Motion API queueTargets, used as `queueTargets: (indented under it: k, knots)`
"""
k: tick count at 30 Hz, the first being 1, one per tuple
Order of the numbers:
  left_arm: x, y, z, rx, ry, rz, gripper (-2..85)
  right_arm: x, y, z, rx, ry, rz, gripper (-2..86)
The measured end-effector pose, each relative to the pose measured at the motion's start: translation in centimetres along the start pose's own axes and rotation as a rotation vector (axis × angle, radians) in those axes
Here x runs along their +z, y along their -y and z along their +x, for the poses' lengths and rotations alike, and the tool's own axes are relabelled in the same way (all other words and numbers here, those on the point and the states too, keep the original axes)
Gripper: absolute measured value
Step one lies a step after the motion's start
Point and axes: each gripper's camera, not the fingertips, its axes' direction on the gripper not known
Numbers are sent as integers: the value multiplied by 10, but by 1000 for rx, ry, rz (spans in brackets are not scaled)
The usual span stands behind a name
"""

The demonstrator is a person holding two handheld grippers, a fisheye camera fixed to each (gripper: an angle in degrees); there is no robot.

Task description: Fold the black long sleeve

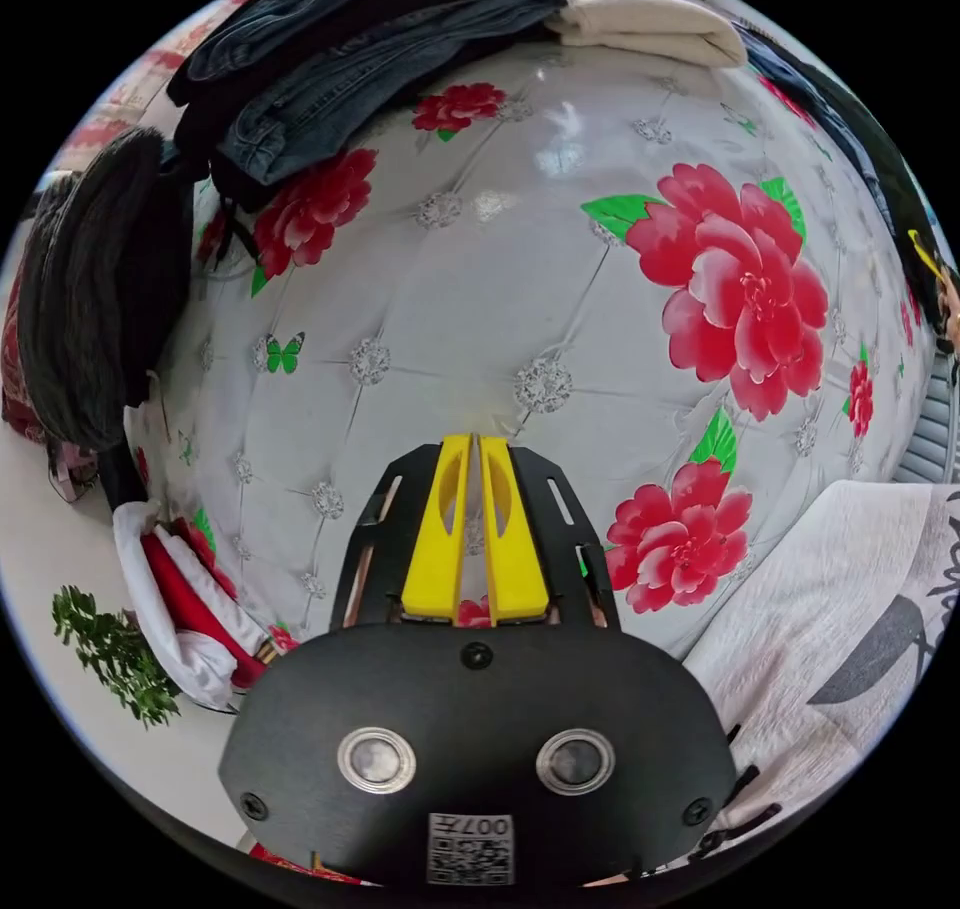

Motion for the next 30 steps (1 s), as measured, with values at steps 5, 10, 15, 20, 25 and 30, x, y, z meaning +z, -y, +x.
queueTargets:
  k: [5,10,15,20,25,30]
  knots:
    - [-15,16,11,-33,7,-13,-8,14,17,-1,67,9,-21,79]
    - [-27,33,24,-7,34,-39,-8,27,27,-5,134,26,-68,64]
    - [-36,46,28,-16,19,-61,-8,10,21,-22,13,37,-63,25]
    - [-41,43,31,-27,13,-15,-8,-2,-4,-38,-77,119,-72,18]
    - [-43,35,36,-28,32,42,-9,-27,-8,-28,-36,150,-25,44]
    - [-40,37,39,-60,48,29,-9,-64,11,19,94,32,161,78]
